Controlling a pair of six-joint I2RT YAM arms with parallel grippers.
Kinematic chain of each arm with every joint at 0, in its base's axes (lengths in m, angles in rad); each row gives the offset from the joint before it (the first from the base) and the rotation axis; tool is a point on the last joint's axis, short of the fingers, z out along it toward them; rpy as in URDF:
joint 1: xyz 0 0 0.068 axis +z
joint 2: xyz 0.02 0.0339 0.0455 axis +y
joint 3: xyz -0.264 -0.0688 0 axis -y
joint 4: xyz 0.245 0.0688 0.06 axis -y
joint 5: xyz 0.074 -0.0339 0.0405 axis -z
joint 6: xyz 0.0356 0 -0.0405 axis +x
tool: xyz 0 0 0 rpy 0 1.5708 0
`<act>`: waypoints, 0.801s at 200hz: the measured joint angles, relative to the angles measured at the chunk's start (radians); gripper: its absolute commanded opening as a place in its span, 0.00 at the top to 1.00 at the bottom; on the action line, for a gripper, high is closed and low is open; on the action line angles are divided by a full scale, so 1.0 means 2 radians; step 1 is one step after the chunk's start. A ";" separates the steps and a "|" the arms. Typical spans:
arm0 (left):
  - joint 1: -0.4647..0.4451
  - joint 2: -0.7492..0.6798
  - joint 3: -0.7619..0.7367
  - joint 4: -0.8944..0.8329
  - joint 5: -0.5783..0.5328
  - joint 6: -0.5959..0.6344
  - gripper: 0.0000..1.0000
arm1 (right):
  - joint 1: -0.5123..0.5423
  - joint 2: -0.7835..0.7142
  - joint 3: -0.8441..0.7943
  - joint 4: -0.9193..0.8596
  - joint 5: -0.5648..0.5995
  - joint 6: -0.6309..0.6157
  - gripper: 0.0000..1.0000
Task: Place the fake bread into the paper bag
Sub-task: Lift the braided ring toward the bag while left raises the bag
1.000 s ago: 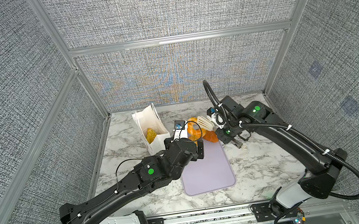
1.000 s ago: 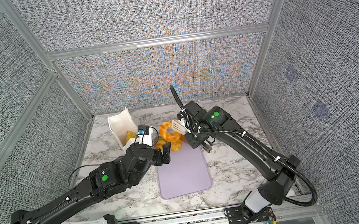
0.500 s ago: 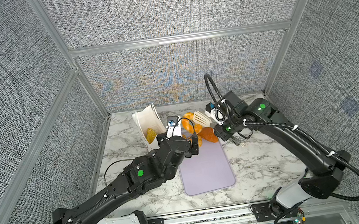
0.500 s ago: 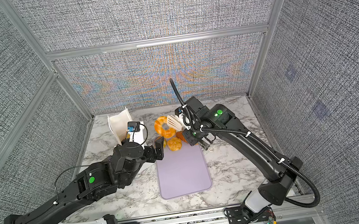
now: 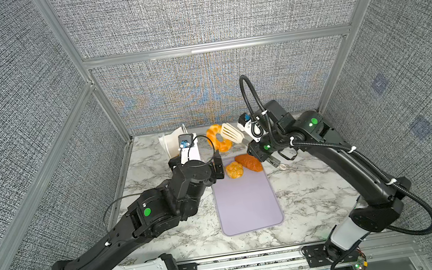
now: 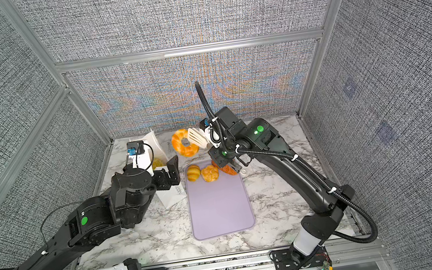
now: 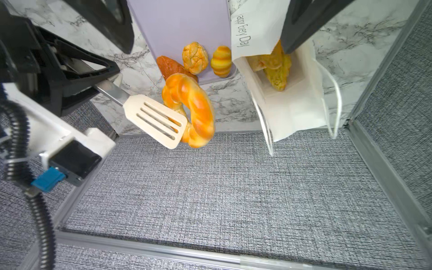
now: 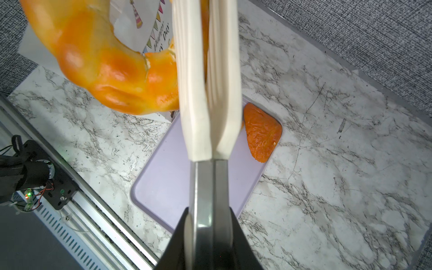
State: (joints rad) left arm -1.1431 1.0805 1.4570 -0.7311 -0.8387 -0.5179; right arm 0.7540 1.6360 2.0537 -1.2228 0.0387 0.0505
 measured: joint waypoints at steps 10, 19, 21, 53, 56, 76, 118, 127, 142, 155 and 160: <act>0.007 -0.007 0.000 -0.005 -0.001 -0.004 0.01 | 0.004 0.008 0.014 0.000 0.000 0.000 0.77; 0.015 -0.014 -0.001 -0.011 -0.003 -0.006 0.01 | 0.009 0.014 0.028 0.000 -0.001 0.000 0.77; 0.017 -0.015 -0.001 -0.013 -0.003 -0.007 0.01 | 0.010 0.016 0.031 0.000 -0.002 0.000 0.77; 0.052 -0.028 -0.001 -0.029 -0.001 -0.016 0.01 | 0.023 0.040 0.084 0.002 -0.002 0.000 0.76; 0.056 -0.028 -0.002 -0.030 0.001 -0.016 0.01 | 0.025 0.043 0.089 0.002 -0.002 0.000 0.76; 0.084 -0.028 -0.002 -0.030 0.012 -0.013 0.01 | 0.033 0.061 0.120 0.006 -0.002 0.000 0.75; 0.157 -0.034 -0.007 -0.030 0.046 0.007 0.01 | 0.050 0.100 0.164 0.020 -0.002 -0.006 0.74; 0.170 -0.039 -0.010 -0.030 0.054 0.007 0.01 | 0.053 0.105 0.165 0.026 -0.002 -0.007 0.74; 0.188 -0.049 -0.017 -0.030 0.060 0.009 0.01 | 0.058 0.111 0.165 0.037 -0.002 -0.012 0.74; 0.203 -0.061 -0.024 -0.029 0.065 0.009 0.01 | 0.062 0.116 0.165 0.049 -0.001 -0.016 0.74; 0.208 -0.066 -0.027 -0.030 0.067 0.009 0.01 | 0.065 0.118 0.165 0.052 0.002 -0.017 0.74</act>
State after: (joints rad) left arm -0.7277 0.9493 1.4040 -0.7902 -0.7048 -0.5007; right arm 0.8833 1.8717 2.3844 -1.1179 0.0422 0.0158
